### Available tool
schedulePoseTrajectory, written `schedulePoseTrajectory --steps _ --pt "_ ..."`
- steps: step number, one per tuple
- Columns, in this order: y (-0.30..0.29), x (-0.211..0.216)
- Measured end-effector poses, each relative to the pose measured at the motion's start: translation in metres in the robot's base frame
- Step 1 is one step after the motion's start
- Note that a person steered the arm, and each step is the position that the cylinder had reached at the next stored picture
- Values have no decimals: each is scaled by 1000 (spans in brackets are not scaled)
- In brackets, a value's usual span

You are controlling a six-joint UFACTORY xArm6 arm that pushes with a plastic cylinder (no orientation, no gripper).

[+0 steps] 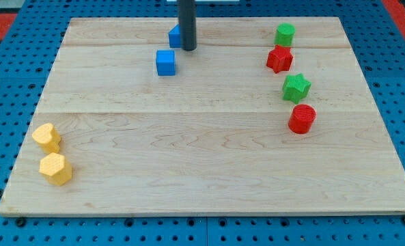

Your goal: Move the yellow hexagon to the right and up a bit

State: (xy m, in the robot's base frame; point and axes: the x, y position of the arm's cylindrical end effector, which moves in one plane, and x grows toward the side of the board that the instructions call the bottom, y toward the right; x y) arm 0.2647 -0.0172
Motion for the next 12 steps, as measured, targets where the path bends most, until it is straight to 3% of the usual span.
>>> schedulePoseTrajectory --steps 1,2,3,4,5,6,7,8,9,12 --pt "17 -26" --pt "-26 -21" --pt "-21 -16" --pt "7 51" --pt "-2 143" --pt "-35 252" --pt "-111 338" --pt "-221 345" --pt "-247 325" --pt "-110 262"
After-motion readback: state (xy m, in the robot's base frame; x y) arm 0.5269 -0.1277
